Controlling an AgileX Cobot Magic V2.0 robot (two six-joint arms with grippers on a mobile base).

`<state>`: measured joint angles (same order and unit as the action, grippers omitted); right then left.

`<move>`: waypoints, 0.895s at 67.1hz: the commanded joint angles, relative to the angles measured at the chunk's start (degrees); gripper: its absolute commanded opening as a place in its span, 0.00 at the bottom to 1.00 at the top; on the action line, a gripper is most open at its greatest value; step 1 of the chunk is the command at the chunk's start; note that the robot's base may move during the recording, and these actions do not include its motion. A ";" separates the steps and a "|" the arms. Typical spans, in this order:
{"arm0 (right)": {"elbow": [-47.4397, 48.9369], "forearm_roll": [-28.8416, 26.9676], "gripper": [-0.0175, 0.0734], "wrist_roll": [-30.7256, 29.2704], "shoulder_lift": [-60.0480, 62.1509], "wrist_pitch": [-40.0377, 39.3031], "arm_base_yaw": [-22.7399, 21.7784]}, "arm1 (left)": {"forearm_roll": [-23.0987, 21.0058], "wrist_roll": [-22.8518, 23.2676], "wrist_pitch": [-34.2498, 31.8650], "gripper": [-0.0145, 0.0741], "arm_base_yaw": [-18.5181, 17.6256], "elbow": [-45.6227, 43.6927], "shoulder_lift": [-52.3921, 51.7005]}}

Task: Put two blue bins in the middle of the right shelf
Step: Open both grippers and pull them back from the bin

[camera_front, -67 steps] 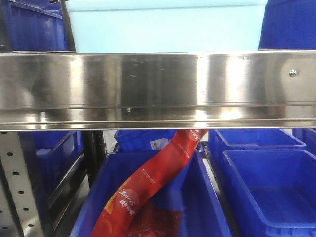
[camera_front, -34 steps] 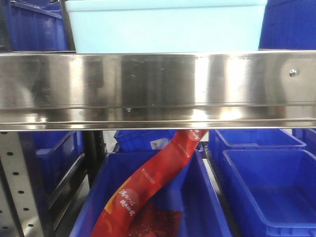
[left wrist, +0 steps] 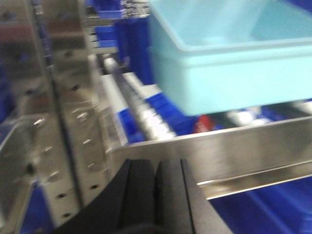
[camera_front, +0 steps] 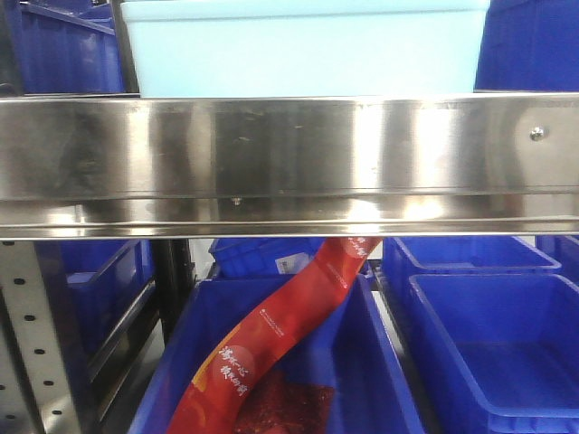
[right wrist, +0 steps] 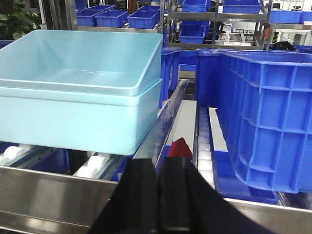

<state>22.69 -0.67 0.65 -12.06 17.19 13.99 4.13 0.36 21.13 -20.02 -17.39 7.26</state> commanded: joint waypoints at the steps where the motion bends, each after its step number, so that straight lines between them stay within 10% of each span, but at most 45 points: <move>1: -0.16 0.67 0.01 -0.15 0.29 -1.36 -0.23 | -4.13 -5.79 -6.15 0.04 5.49 4.64 -2.54; 18: -0.16 0.67 0.01 -0.15 0.29 -1.36 -0.23 | -4.92 -6.15 -22.29 0.04 14.23 17.39 -7.26; 60: -0.16 0.67 0.01 -0.15 0.29 -1.36 -0.23 | -4.92 -6.15 -20.46 0.04 14.66 17.39 -7.26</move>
<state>22.66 -0.67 0.65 -12.04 17.08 13.99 -0.40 -5.83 1.91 -5.62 0.06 0.34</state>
